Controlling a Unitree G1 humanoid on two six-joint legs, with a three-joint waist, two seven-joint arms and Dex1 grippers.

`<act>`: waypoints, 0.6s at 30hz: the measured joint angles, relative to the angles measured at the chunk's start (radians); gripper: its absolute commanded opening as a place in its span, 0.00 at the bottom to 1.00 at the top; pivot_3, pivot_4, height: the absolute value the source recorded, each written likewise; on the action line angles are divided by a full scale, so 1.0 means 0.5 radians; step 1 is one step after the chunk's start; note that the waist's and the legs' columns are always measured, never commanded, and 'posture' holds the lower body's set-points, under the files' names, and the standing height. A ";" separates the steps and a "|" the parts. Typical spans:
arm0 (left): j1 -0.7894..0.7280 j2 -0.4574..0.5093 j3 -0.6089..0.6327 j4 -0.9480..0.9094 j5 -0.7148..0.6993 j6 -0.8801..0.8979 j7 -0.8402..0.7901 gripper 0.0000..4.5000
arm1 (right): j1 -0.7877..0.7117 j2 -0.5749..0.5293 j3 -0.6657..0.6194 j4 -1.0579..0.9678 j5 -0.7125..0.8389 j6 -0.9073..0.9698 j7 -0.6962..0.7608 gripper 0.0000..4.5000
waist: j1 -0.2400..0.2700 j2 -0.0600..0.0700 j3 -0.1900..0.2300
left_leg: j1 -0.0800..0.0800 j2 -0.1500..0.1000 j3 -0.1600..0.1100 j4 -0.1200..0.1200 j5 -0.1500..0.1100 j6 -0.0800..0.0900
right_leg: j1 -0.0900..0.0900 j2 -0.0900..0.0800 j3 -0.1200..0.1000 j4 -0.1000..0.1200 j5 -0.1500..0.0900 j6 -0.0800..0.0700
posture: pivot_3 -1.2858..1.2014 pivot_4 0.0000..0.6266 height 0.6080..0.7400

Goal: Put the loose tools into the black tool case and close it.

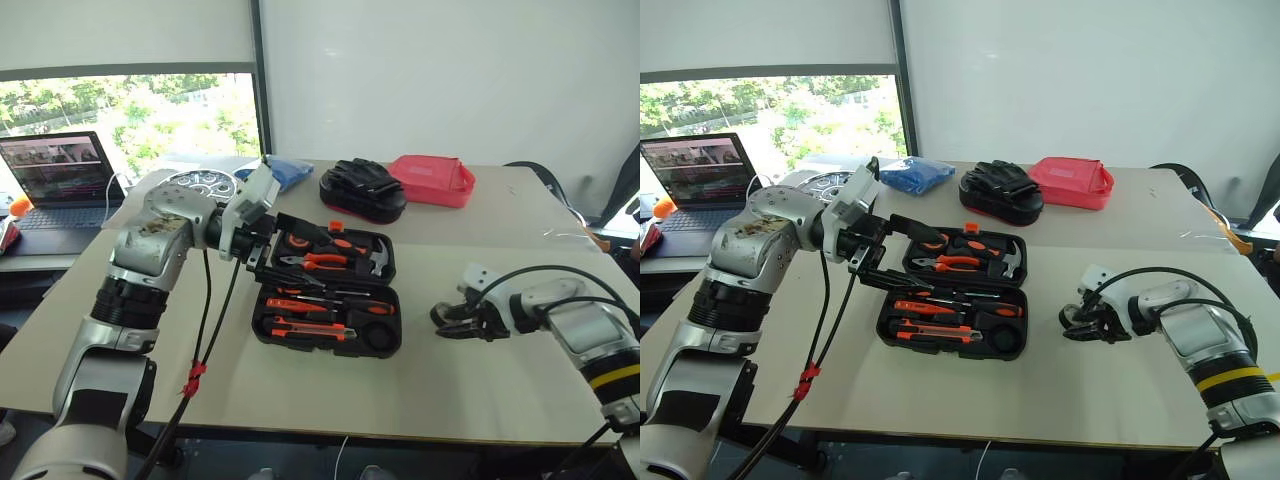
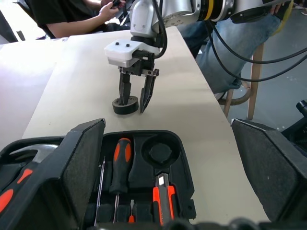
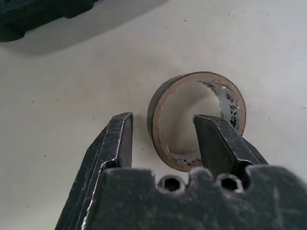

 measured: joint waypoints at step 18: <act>0.163 0.100 -0.053 -0.145 0.003 -0.037 -0.047 1.00 | 0.034 0.025 -0.191 -0.892 0.321 0.367 0.174 0.01 | -0.010 0.001 0.000 | 0.002 0.002 -0.012 -0.001 0.000 0.000 | 0.001 0.002 0.000 0.002 0.001 -0.002 | 0.52 0.24 1.00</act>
